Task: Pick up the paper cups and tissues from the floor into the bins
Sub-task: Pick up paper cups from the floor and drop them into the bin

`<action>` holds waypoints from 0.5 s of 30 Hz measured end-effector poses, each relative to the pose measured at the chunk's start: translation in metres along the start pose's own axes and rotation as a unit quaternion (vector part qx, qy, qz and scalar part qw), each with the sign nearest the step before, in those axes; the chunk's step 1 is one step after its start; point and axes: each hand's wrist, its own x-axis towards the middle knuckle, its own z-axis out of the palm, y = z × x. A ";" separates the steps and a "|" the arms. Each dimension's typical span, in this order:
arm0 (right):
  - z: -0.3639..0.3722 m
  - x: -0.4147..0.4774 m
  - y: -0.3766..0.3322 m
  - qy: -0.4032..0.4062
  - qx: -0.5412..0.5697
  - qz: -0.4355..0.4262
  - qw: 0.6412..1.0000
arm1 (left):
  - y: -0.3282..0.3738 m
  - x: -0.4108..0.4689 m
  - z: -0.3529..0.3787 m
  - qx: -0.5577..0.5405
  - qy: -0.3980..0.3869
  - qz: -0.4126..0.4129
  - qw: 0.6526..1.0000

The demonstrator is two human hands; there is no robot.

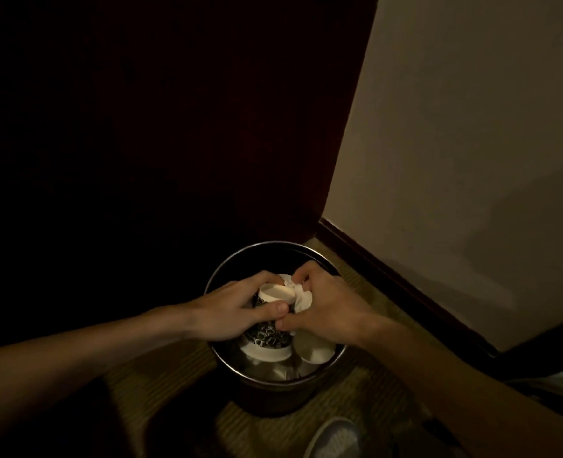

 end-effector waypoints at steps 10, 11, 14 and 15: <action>0.015 0.025 0.023 -0.109 -0.094 0.116 0.983 | -0.025 0.029 0.016 0.065 -0.089 -0.041 0.993; 0.018 0.026 0.023 -0.130 -0.104 0.121 0.979 | -0.027 0.029 0.017 0.075 -0.097 -0.049 0.991; 0.026 0.025 0.022 -0.168 -0.142 0.127 0.967 | -0.030 0.031 0.023 0.121 -0.125 -0.055 0.983; 0.028 0.024 0.022 -0.174 -0.153 0.127 0.964 | -0.030 0.032 0.026 0.134 -0.132 -0.056 0.981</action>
